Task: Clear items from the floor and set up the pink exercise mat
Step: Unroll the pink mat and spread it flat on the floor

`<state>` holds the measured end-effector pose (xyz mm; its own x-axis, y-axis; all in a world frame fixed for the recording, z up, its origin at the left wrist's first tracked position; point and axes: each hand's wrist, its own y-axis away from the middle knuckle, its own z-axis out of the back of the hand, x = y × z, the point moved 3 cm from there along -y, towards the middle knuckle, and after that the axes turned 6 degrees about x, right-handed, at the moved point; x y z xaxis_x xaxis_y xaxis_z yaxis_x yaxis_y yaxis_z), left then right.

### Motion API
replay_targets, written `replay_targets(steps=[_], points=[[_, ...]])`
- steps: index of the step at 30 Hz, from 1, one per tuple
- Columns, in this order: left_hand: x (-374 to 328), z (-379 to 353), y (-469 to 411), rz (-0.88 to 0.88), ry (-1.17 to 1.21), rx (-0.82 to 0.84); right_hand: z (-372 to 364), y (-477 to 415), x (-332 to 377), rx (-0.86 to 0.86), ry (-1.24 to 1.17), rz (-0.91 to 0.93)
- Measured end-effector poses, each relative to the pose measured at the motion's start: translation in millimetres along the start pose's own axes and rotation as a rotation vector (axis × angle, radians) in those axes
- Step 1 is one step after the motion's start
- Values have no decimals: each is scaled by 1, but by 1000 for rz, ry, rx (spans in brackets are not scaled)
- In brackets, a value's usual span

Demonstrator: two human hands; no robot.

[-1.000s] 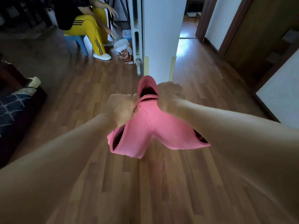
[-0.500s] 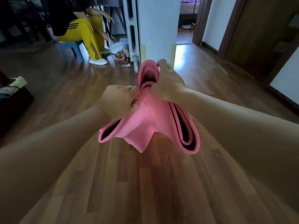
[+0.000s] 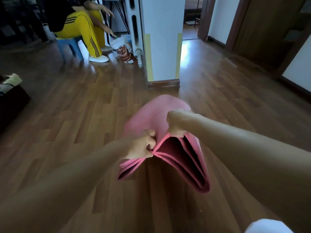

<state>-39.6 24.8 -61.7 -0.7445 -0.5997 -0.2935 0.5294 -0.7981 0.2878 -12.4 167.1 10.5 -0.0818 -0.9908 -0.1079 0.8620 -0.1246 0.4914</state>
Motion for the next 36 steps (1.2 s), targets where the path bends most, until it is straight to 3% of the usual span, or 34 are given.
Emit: replay_targets(steps=[7, 10, 13, 15, 18, 20, 28, 36], points=[[-25, -51, 10, -25, 21, 205, -63, -3, 13, 503, 317, 67], [-24, -63, 12, 87, 189, 351, -84, -2, 12, 600, 259, 92], [-18, -62, 10, 190, 361, 315, -96, -24, 14, 327, -35, 56], [-10, -55, 4, 223, 311, 131, -101, -38, 18, 117, -218, 51], [8, -58, -5, 332, 416, -135, -116, -48, 29, -6, -496, 59], [18, -69, -9, 405, 476, -208, -130, -53, 35, -7, -582, 67], [34, -143, -24, 566, 656, -243, -193, -74, 43, 30, -573, 72], [45, -174, -32, 696, 931, -178, -221, -88, 37, 61, -525, 110]])
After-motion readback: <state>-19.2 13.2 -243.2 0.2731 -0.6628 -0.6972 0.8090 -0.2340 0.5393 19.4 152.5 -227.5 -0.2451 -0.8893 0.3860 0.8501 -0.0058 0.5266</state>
